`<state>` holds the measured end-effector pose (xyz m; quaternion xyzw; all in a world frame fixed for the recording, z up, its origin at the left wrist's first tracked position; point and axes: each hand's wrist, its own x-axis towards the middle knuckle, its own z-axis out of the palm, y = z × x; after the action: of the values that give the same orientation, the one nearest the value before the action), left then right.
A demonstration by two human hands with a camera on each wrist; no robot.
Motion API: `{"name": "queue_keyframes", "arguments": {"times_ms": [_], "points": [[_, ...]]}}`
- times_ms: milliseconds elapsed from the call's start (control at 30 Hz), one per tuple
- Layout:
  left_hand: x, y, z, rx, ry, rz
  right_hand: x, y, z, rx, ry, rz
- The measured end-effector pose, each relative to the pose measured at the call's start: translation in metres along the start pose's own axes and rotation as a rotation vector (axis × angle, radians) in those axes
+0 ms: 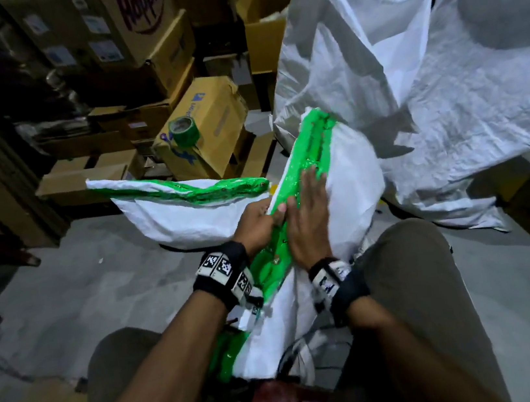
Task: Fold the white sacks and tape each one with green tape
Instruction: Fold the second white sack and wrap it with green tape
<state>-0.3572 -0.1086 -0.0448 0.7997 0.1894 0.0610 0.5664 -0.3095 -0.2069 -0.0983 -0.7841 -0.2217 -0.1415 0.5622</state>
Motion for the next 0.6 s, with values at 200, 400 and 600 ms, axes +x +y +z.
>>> {"name": "queue_keyframes", "arguments": {"times_ms": [200, 400, 600], "points": [[-0.001, -0.014, -0.008, -0.126, 0.024, -0.052, -0.021, -0.009, 0.019, -0.032, -0.12, 0.107], [0.0, -0.011, -0.01, -0.189, 0.056, -0.111, -0.039, -0.016, 0.03, 0.082, -0.112, 0.096], [-0.006, -0.015, -0.009, -0.342, 0.018, -0.176, -0.023, 0.003, 0.028, 0.091, -0.181, 0.13]]}}
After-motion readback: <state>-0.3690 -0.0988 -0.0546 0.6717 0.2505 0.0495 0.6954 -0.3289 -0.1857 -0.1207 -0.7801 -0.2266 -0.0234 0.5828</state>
